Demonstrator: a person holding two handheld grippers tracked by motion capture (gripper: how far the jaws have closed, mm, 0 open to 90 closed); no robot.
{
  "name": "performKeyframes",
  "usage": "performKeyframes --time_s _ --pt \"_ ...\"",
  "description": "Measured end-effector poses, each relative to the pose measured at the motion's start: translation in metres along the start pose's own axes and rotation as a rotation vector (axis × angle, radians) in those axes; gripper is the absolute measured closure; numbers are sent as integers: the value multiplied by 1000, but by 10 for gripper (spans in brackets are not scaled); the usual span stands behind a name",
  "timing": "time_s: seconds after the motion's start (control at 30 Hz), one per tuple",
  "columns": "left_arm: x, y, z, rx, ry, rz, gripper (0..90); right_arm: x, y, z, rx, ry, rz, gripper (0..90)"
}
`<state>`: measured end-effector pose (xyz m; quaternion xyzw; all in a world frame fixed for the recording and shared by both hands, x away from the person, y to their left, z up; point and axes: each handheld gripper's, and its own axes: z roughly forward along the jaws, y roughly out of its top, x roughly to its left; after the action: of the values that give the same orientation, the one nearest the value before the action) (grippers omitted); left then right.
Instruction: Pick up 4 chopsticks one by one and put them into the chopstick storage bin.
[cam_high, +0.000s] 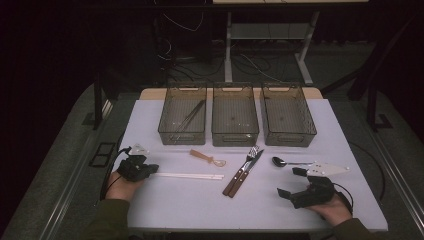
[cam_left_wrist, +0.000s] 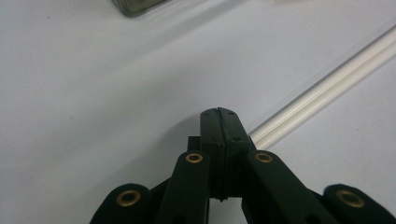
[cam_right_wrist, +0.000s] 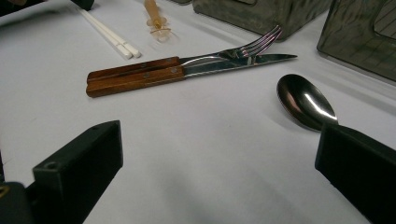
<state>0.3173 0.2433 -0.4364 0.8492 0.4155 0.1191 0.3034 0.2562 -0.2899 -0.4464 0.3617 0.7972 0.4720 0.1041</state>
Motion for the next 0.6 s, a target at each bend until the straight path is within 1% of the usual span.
performKeyframes --time_s 0.2,0.5,0.6 --pt "-5 -8 -6 -1 -14 -5 896 1 0 0 2 1 3 11" --pt "-16 -19 -14 -3 -31 10 896 1 0 0 4 2 3 11" --pt "-19 -22 -17 -2 -41 7 896 1 0 0 4 2 4 11"
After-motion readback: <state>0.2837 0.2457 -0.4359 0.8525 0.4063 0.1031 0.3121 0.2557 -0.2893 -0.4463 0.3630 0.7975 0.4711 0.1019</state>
